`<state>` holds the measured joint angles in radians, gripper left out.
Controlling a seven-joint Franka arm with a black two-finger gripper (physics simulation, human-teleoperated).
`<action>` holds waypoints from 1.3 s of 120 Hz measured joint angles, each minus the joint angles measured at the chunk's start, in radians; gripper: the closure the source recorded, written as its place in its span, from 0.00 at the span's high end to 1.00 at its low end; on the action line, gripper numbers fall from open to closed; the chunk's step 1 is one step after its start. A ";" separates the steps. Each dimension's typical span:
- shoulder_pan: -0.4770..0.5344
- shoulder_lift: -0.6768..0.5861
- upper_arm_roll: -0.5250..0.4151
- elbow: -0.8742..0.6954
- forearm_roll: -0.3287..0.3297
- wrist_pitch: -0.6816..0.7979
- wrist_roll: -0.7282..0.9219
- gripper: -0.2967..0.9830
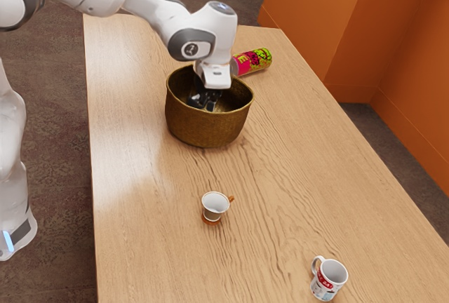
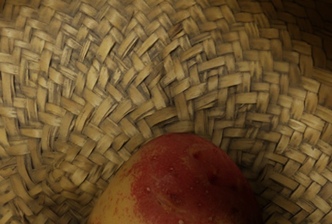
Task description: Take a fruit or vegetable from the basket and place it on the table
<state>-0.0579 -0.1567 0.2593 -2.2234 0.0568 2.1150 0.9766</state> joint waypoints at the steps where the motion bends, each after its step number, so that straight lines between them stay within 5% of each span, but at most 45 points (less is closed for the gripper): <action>1: 0.000 0.001 0.000 0.000 0.000 0.001 0.000 0.77; 73: 0.000 0.037 0.000 -0.012 -0.001 0.037 0.011 0.76; 124: 0.000 0.042 0.000 -0.013 0.004 0.049 0.006 0.41; 156: 0.000 0.041 -0.001 -0.014 0.004 0.053 -0.001 0.42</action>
<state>-0.0579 -0.1158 0.2587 -2.2371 0.0607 2.1683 0.9755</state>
